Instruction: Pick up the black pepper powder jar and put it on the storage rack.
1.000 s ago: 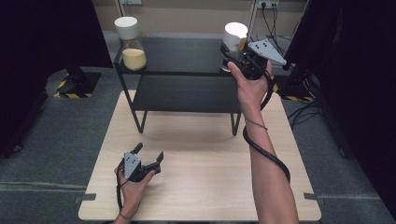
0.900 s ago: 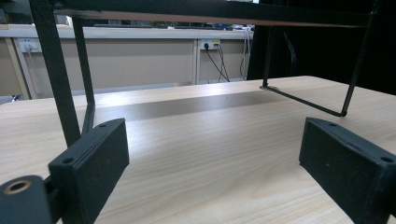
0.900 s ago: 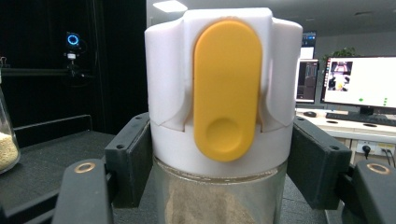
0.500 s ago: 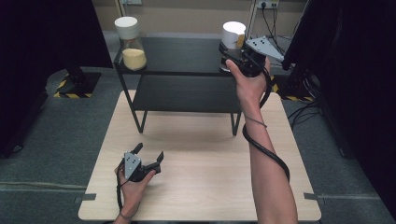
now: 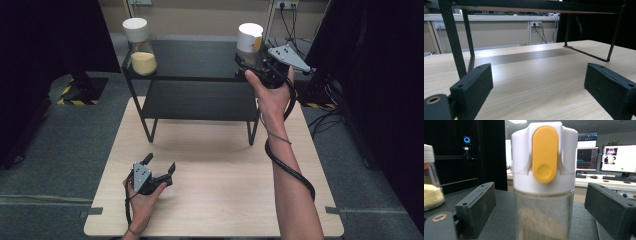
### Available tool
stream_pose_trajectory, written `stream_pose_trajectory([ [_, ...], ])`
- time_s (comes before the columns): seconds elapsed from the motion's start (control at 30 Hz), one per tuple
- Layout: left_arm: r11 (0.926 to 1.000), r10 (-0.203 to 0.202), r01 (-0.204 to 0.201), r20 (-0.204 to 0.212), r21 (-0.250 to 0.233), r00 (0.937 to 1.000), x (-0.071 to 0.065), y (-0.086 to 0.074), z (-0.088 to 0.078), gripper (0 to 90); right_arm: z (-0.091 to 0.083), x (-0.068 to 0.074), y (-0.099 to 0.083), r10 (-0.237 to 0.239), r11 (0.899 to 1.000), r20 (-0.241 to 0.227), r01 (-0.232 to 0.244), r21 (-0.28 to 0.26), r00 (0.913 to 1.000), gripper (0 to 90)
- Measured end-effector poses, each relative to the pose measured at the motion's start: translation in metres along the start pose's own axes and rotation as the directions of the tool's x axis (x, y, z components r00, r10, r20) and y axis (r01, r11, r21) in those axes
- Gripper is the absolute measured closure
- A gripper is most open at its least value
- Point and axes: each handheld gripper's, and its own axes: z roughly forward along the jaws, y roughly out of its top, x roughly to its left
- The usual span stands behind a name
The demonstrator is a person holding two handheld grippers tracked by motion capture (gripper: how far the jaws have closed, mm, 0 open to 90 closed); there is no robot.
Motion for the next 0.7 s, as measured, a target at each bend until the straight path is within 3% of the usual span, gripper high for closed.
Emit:
stream_pose_trajectory([
  [0.7, 1.0000, -0.004, 0.004, 0.000, 0.000, 1.0000, 0.000, 0.000, 0.000, 7.8, -0.039, 0.005, -0.027, -0.026, 1.000, -0.077, 0.024, -0.020, 0.9967, 10.2],
])
